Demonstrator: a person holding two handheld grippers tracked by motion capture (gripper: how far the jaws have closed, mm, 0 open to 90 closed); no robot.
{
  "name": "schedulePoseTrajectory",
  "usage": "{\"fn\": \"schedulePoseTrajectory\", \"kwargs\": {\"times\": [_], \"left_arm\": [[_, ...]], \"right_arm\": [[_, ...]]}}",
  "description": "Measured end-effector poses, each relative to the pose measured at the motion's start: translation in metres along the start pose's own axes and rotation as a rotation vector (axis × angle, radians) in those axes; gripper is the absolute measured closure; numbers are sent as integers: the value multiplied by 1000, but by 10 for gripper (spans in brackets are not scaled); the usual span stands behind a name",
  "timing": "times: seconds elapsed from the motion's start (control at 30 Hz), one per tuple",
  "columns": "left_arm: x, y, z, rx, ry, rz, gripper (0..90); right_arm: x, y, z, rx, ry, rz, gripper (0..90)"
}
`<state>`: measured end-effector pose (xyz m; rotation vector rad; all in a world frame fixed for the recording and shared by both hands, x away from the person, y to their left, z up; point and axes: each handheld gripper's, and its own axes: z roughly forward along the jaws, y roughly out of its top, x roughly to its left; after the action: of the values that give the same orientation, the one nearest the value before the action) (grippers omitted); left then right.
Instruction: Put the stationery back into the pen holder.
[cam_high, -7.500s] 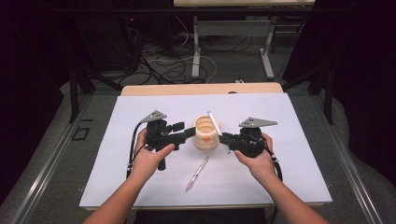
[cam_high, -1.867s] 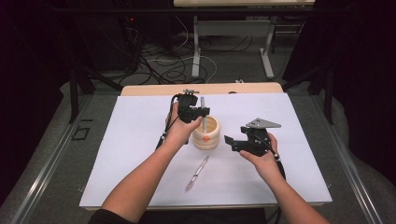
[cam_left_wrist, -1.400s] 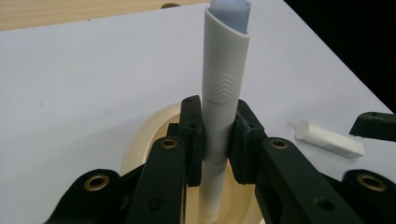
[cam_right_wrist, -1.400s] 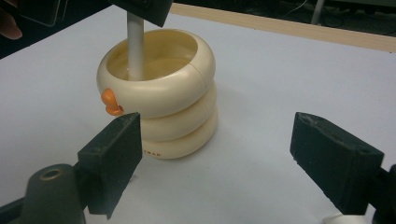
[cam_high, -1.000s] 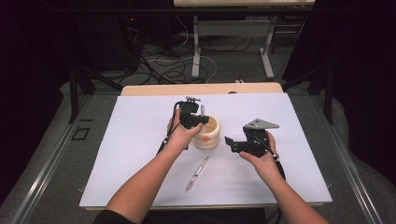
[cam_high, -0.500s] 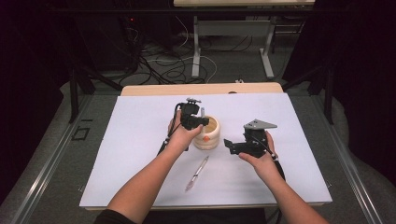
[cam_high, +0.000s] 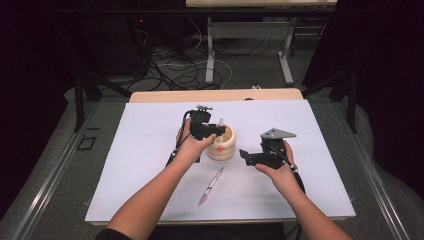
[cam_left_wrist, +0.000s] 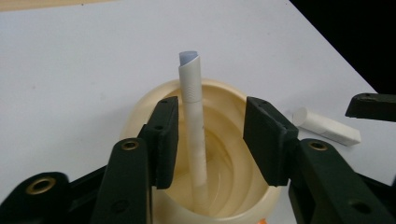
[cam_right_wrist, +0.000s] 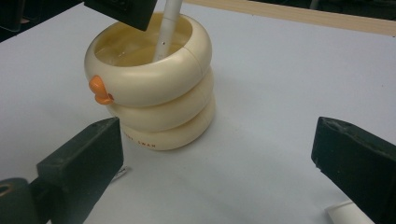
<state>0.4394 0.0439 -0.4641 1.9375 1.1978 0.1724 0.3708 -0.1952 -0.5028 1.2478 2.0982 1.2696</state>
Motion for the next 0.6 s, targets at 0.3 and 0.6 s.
{"fn": "schedulePoseTrajectory", "kwargs": {"times": [0.3, 0.6], "left_arm": [[3, -7, -15, -38, -28, 24, 472], [2, -19, -27, -100, -83, 59, 360]], "right_arm": [[0, 0, 0, -1, 3, 0, 20], [1, 0, 0, 0, 3, -4, 24]]}}
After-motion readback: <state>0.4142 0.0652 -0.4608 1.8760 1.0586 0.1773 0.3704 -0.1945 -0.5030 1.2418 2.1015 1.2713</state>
